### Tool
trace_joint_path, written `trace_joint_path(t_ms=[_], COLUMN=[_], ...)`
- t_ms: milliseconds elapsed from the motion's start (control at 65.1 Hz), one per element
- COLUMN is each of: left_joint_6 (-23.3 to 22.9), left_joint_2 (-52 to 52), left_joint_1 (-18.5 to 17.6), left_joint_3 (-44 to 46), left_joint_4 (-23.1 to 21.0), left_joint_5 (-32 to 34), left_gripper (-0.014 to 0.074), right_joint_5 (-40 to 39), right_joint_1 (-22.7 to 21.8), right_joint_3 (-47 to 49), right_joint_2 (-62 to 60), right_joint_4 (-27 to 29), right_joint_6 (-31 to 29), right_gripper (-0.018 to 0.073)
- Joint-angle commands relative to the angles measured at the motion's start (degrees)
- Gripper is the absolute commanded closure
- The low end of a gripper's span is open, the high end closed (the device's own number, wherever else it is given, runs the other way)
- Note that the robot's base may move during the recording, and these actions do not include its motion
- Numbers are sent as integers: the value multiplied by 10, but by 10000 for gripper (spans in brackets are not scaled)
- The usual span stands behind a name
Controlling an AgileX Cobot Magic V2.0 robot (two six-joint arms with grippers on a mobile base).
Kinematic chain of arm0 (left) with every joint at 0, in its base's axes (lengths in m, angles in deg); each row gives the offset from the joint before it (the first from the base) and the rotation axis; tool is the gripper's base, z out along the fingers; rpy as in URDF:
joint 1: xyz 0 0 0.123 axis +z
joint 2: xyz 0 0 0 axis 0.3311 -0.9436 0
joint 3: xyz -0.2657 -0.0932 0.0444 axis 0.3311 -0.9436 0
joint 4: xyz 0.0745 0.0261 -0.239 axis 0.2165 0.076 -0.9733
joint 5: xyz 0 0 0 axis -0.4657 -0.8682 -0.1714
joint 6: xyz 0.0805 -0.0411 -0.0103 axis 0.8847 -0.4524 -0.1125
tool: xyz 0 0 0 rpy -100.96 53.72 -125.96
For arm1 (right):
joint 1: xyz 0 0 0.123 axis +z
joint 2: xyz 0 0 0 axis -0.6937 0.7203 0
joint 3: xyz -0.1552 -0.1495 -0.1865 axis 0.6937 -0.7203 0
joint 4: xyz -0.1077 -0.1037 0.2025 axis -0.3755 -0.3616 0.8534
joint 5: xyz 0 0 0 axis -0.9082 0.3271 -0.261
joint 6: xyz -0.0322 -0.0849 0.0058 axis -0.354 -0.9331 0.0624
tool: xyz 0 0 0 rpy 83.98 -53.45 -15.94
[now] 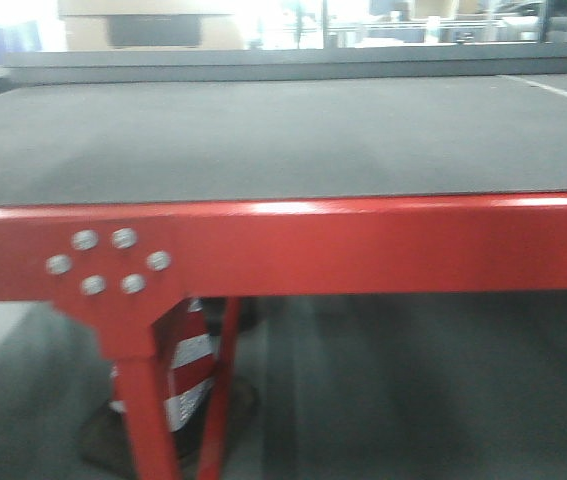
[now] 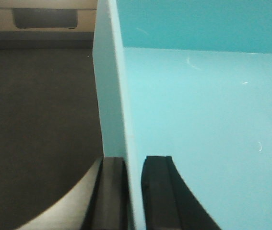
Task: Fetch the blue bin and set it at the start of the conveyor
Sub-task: 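Hold the bin while driving up to the red-framed conveyor belt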
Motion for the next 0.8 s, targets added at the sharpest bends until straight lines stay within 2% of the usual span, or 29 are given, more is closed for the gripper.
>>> trace_joint_path(t_ms=[0,784], left_joint_6=[1,1], left_joint_2=[8,8], left_joint_1=[-2,-2], left_joint_3=[4,4], left_joint_4=[-16,-16], left_joint_5=[25,25], left_gripper=[707,707], right_joint_5=[-28,-28], right_joint_1=[-4,-4], right_joint_3=[7,7], right_joint_2=[-3,-3], right_joint_4=[-19,-19], right_joint_6=[-14,-14], right_gripper=[712,712])
